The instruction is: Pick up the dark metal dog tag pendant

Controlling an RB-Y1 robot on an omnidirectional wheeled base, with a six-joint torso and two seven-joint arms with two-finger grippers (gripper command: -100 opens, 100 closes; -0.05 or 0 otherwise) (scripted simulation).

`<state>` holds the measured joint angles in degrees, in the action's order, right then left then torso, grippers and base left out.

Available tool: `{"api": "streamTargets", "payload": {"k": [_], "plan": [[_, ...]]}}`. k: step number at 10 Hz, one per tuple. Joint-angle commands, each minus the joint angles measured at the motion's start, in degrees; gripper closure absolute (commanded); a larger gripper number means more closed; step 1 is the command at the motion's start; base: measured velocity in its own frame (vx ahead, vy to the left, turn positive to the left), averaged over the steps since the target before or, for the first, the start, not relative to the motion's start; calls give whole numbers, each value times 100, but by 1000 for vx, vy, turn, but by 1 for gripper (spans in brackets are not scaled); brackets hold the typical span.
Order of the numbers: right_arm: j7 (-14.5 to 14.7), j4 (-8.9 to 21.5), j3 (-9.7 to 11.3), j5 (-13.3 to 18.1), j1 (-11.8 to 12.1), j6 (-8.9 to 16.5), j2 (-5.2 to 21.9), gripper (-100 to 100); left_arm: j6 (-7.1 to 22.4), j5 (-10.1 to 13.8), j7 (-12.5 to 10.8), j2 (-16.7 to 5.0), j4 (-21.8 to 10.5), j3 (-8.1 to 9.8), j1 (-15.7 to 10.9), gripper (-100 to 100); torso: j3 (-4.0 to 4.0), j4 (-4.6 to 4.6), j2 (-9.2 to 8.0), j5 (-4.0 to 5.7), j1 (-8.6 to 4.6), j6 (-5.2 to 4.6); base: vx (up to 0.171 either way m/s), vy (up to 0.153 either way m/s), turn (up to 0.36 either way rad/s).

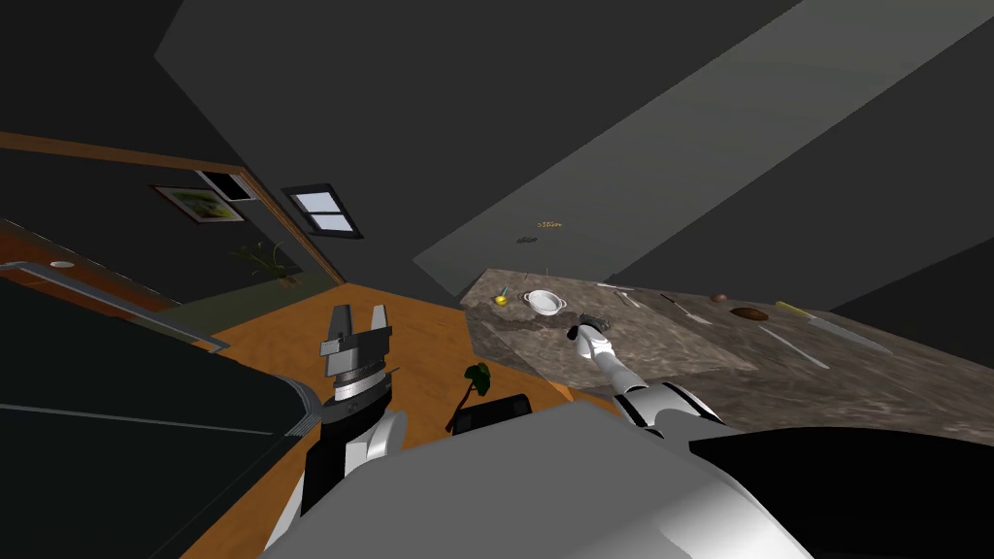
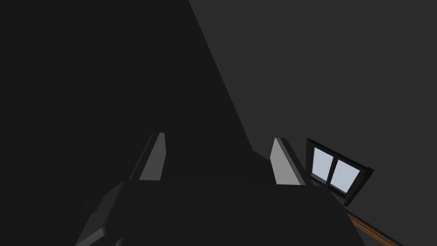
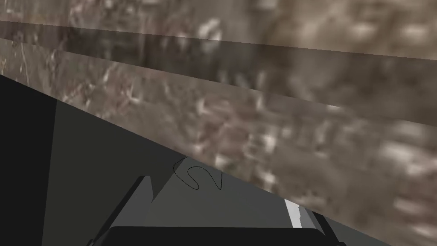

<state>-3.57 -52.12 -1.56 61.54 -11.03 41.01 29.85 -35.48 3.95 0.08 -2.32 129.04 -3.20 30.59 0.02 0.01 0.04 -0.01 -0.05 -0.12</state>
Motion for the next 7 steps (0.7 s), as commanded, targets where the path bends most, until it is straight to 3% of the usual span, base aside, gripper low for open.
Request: {"api": "streamTargets", "payload": {"k": [1, 2, 3, 4, 5, 6, 7], "plan": [[100, 251, 11, 16, -96, 194, 98, -100, 0, 0, 0, 0, 0, 0, 0, 0, 0, 0, 0, 0, 0, 0, 37, 0, 45], [100, 251, 11, 16, -96, 194, 98, -100, 0, 0, 0, 0, 0, 0, 0, 0, 1, 0, 2, 1, -3, 1, 33, -4, 27], [110, 469, 29, 46, -139, 303, 143, -100, 0, 0, 0, 0, 0, 0, 0, 0, 0, 0, 0, 1, -4, 0, 25, -10, 11], [15, 454, 40, 88, -149, 216, 122, -100, 0, 0, 0, 0, 0, 0, 0, 0, -1, 0, -2, 2, -6, 0, 11, -6, 2], [10, 482, 43, 94, -155, 233, 126, 0, 0, 0, 0, 0, 0, 0, 0, 0, -4, -1, -7, 2, -4, 0, 0, 0, 0], [11, 478, 42, 94, -155, 231, 126, -100, 0, 0, 0, 0, 0, 0, 0, 0, -6, -2, -11, 1, -3, 0, 0, 0, 0], [11, 479, 42, 94, -155, 231, 126, 100, 0, 0, 0, 0, 0, 0, 0, 0, -7, -3, -12, 1, -2, 0, 0, 0, 0]]}}
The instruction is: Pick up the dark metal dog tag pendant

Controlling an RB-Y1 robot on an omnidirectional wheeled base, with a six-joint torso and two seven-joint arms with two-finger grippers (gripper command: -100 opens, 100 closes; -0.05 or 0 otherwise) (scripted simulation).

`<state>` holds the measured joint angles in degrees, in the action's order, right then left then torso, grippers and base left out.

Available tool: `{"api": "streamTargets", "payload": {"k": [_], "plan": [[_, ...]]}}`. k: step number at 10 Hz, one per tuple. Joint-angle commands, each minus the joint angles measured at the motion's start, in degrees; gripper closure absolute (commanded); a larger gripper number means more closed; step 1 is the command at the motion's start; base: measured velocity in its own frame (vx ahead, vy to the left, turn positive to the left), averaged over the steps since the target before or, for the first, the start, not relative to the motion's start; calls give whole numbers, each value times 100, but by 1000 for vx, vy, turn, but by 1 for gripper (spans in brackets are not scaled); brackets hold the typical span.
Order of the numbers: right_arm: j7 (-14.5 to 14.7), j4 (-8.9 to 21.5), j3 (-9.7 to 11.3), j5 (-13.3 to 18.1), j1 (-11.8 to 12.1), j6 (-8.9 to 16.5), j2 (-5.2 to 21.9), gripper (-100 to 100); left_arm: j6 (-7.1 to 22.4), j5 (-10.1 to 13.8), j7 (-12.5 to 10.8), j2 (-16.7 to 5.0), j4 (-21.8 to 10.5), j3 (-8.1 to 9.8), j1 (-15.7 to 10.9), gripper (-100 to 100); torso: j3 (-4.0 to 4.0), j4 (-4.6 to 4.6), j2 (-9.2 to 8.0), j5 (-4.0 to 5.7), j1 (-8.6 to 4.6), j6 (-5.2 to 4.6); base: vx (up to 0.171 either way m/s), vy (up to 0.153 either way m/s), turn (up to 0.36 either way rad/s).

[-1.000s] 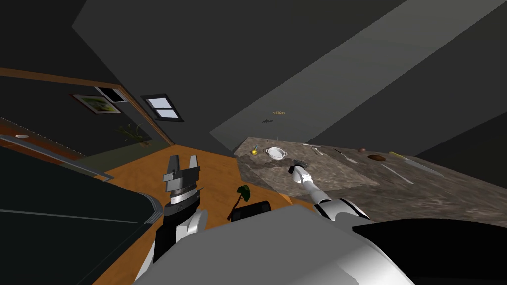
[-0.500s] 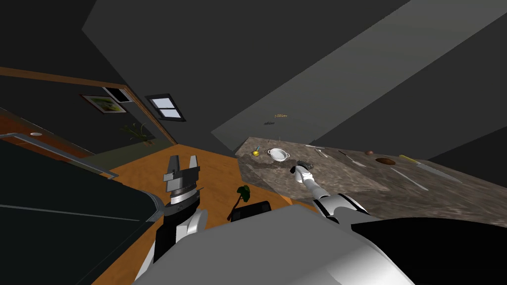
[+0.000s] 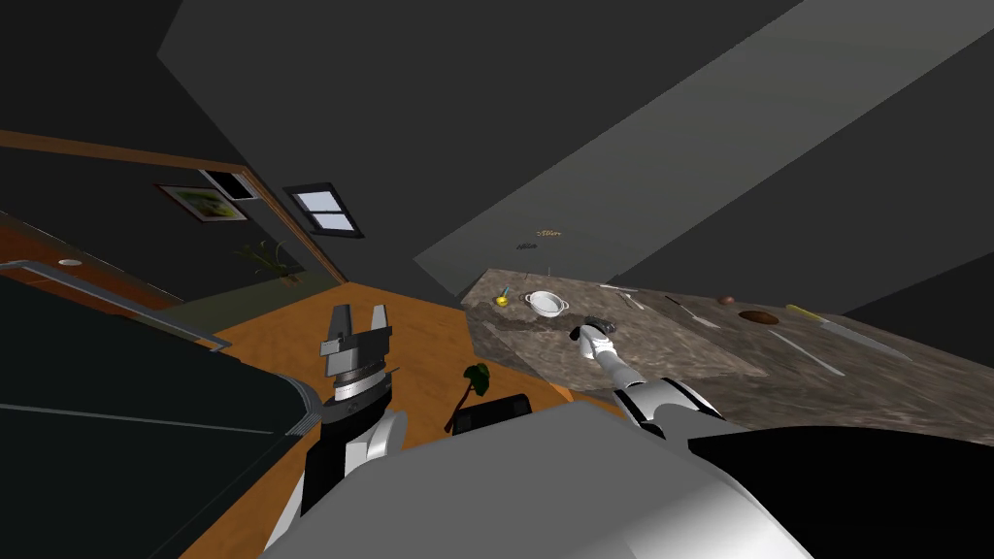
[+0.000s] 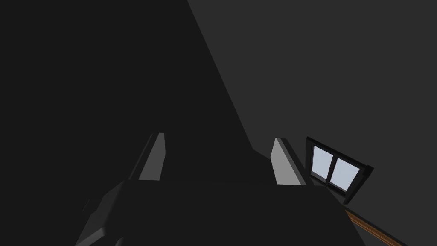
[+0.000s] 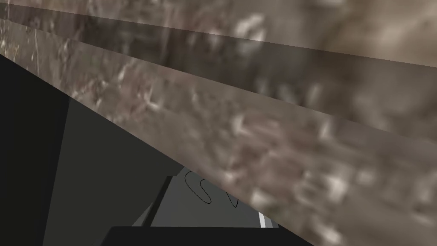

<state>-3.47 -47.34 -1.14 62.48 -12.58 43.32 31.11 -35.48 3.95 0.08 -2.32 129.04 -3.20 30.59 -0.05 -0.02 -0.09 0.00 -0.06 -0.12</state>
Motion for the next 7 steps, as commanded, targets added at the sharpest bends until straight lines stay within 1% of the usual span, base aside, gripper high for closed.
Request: {"api": "streamTargets", "payload": {"k": [1, 4, 5, 6, 7], "plan": [[0, 0, 0, 0, 0, 0, 0, 100, 0, 0, 0, 0, 0, 0, 0, 0, 0, 0, 0, 0, 0, 0, 0, 0, 0], [-12, -1, -11, -4, -4, 16, 4, 100, 0, 0, 0, 0, 0, 0, 0, 0, 4, 6, 3, 2, -3, 8, 0, 0, 0], [-12, -1, -12, -4, -3, 17, 5, 0, 0, 0, 0, 0, 0, 0, 0, 0, 5, 6, 4, 2, -3, 9, 0, 0, 0], [-12, -1, -12, -4, -3, 18, 5, 100, 0, 0, 0, 0, 0, 0, 0, 0, 5, 6, 5, 2, -3, 9, 0, 0, 0], [-11, -1, -12, -4, -3, 18, 5, 0, 0, 0, 0, 0, 0, 0, 0, 0, 5, 6, 5, 3, -3, 9, 0, 0, 0]]}}
